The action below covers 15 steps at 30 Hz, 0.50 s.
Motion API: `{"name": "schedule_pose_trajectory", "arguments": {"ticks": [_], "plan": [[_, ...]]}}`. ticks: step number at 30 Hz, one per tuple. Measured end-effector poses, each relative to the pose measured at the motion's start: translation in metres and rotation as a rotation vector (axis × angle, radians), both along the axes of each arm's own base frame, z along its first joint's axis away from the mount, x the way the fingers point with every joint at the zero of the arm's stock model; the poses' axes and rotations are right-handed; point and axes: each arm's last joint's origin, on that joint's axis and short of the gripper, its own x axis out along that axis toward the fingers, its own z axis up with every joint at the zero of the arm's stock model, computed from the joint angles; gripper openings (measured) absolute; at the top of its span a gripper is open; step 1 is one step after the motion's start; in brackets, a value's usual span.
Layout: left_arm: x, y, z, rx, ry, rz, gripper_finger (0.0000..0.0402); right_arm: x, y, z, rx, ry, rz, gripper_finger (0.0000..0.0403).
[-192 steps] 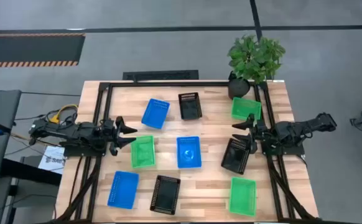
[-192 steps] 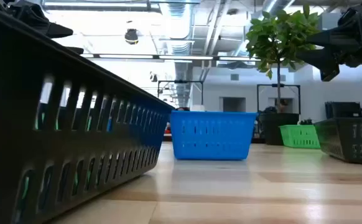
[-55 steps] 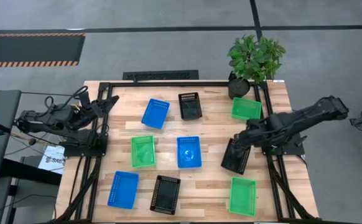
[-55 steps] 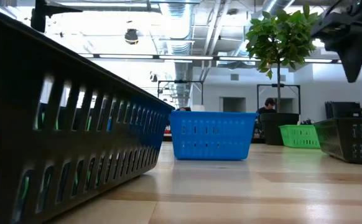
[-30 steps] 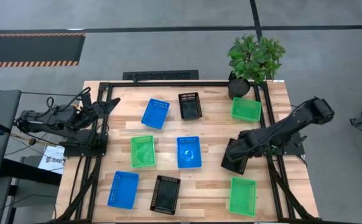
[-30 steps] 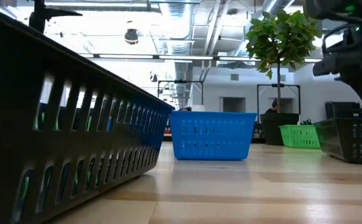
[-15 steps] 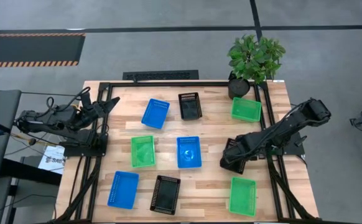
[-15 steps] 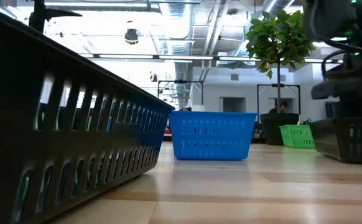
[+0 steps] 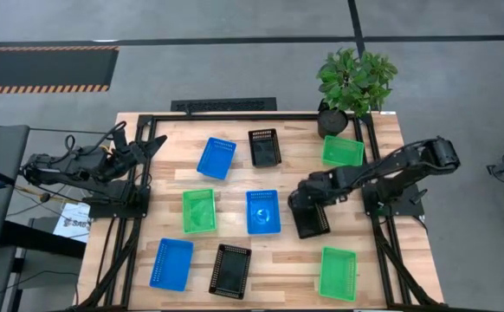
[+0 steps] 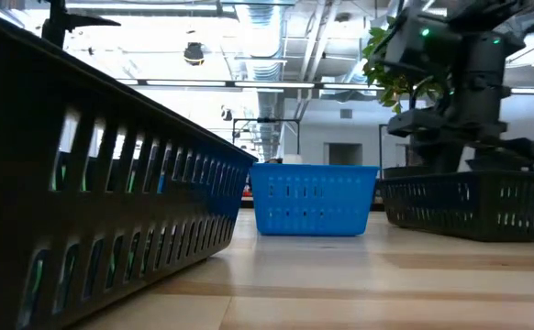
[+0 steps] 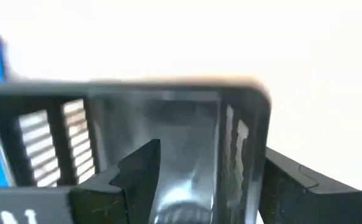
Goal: Stack baskets by color
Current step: Move the right black bin to the center of the table, then stack the top green bin on top of the left green bin
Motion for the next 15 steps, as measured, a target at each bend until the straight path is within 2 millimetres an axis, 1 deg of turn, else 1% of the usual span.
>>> {"name": "schedule_pose_trajectory", "arguments": {"ticks": [4,7,10,15], "plan": [[0.000,0.000,0.000,-0.003,-0.001,0.000,0.0203,0.002,-0.009,0.003,-0.015,-0.008,0.029,0.0249],[0.000,0.000,0.000,-0.003,-0.001,0.000,0.0203,0.005,-0.011,0.015,-0.028,-0.067,0.067,0.0249],[0.000,0.000,0.000,-0.003,0.000,0.000,0.0203,0.003,-0.015,0.030,-0.037,-0.086,0.085,0.0249],[0.000,0.000,0.000,-0.003,0.001,0.000,0.0203,-0.008,-0.019,0.052,-0.049,-0.078,0.090,0.0249]]}}
